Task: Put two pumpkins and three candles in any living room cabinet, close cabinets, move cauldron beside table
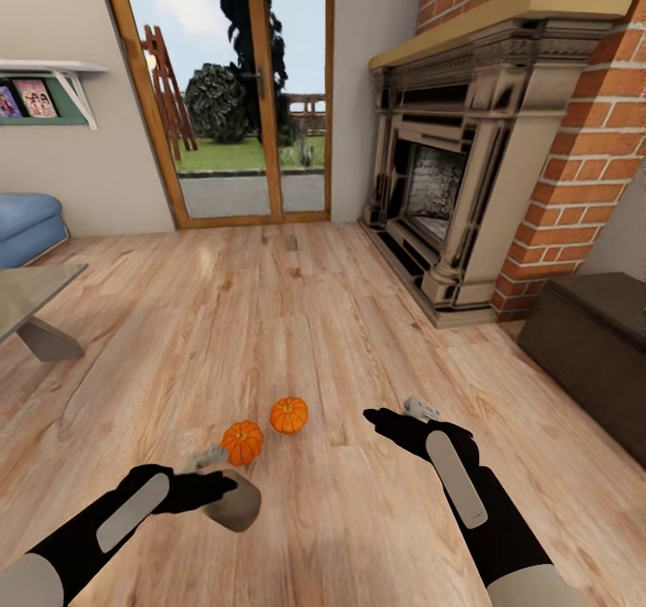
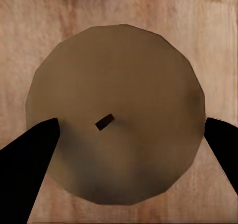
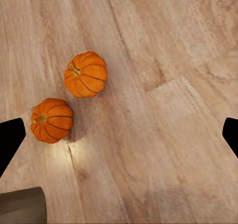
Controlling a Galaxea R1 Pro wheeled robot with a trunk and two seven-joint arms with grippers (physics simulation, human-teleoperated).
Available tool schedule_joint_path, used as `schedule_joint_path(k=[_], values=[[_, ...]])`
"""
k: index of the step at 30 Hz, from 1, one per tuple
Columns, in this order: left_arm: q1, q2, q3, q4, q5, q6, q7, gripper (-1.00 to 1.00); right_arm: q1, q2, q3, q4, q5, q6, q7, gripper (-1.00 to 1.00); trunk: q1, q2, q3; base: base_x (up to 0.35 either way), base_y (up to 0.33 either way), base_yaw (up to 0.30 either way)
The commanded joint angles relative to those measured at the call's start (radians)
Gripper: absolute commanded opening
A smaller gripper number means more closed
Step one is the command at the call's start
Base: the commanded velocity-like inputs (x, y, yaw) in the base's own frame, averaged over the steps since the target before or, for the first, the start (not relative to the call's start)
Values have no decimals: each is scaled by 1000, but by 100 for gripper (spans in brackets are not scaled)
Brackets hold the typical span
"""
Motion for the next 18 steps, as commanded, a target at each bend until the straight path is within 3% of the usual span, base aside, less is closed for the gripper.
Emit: schedule_joint_path(k=[1,6,9,14,18], values=[[-1,3,0,-1,8,12,-7,-100,-1,0,1,-1,-11,1,-10,100,-1,0,3,0,0,0],[-1,9,31,6,7,61,-88,-100,0,0,1,-1,-11,1,-10,100,-3,1,22,0,0,0],[-1,27,46,9,7,92,-173,-100,0,0,1,-1,-11,1,-10,100,-4,2,34,0,0,0],[-1,60,51,11,5,103,-342,-100,0,0,1,-1,-11,1,-10,100,-6,3,53,0,0,0],[-1,65,52,13,4,104,-397,-100,0,0,1,-1,-10,1,-10,100,-8,4,69,0,0,0]])
